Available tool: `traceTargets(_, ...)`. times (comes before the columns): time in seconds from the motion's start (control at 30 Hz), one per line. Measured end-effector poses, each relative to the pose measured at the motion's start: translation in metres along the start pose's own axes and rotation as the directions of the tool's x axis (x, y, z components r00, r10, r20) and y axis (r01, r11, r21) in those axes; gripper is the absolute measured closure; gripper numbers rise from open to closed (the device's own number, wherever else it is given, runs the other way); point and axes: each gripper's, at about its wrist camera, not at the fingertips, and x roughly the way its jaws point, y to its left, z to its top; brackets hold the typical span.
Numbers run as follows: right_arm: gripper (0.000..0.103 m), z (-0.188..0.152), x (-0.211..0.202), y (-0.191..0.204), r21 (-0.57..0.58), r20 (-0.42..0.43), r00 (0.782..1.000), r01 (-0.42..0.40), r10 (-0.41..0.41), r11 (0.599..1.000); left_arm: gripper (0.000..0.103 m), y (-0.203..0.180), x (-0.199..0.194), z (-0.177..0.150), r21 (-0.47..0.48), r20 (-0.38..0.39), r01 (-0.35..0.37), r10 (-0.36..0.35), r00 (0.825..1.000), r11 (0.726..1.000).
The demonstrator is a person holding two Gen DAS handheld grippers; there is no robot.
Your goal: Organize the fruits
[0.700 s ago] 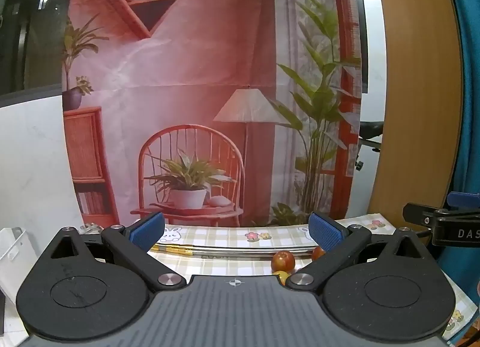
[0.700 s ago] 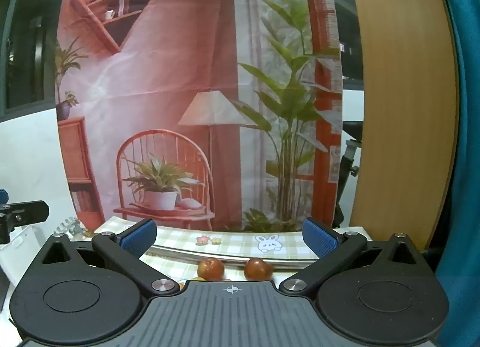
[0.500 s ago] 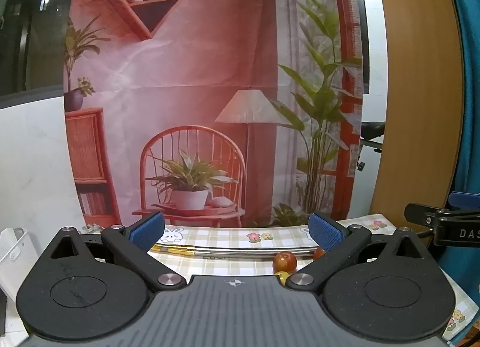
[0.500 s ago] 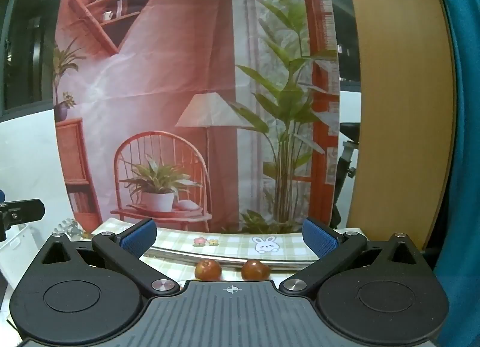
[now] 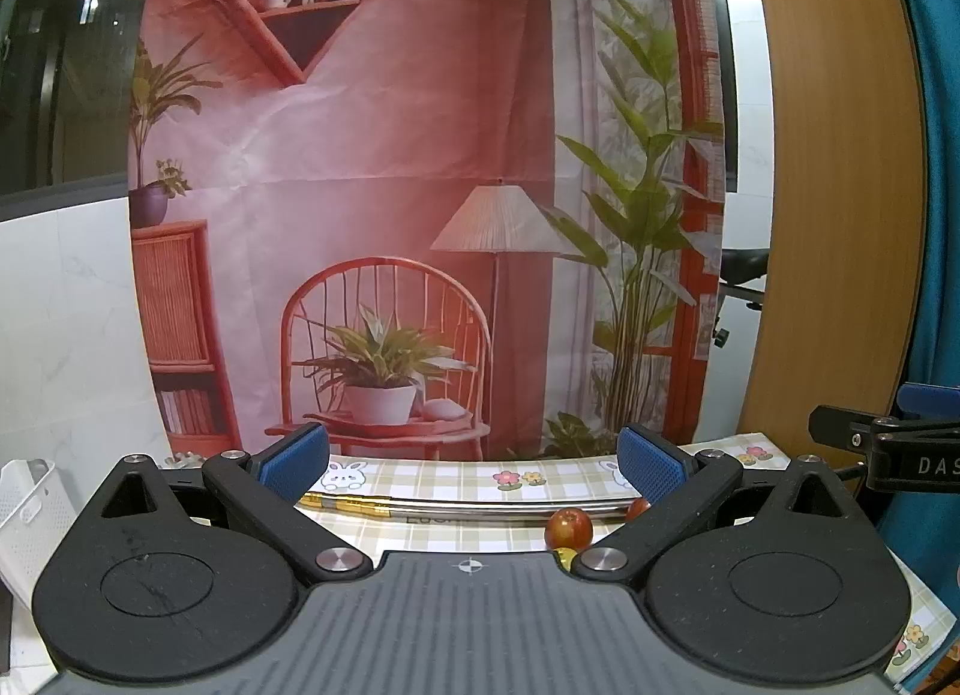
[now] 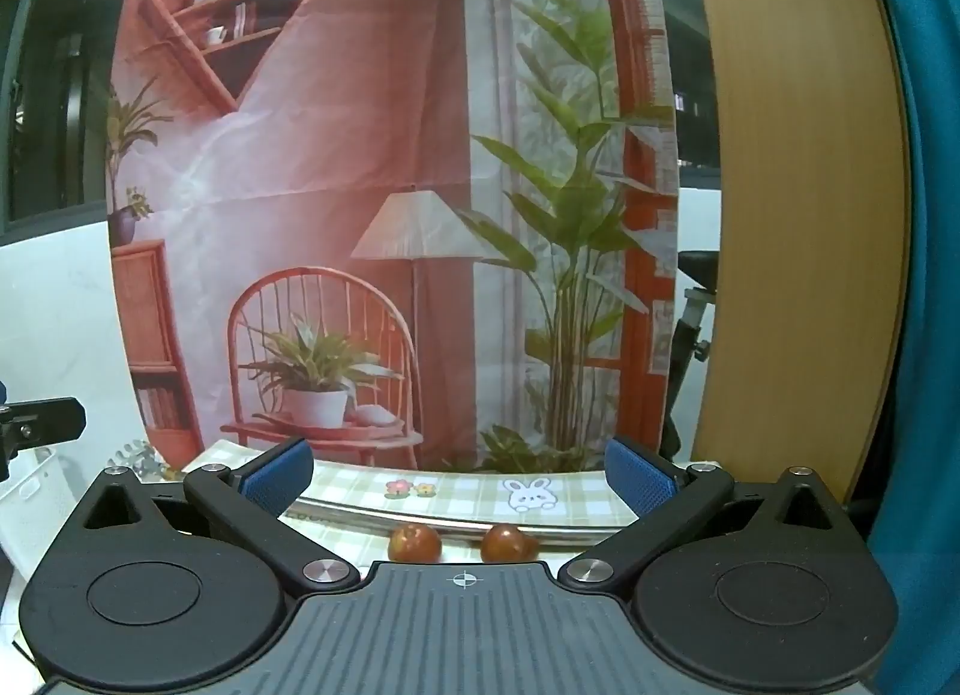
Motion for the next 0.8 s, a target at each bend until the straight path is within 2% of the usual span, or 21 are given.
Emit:
traceTargets(0.43, 0.000, 0.003, -0.005, -0.001, 0.000, 0.006, 1.000, 0.001, -0.001, 1.000, 0.000, 0.001, 0.001, 0.012, -0.006, 0.011, 0.004, -0.004, 1.000, 1.000)
traceTargets(0.53, 0.000, 0.008, -0.009, -0.001, -0.001, 0.010, 1.000, 0.003, -0.003, 1.000, 0.000, 0.000, 0.004, 0.001, -0.006, 0.014, 0.005, -0.005, 1.000, 1.000)
traceTargets(0.8, 0.000, 0.010, -0.009, -0.002, -0.003, 0.013, 1.000, 0.003, -0.003, 1.000, 0.000, 0.001, 0.004, 0.001, -0.005, 0.019, 0.004, -0.003, 1.000, 1.000)
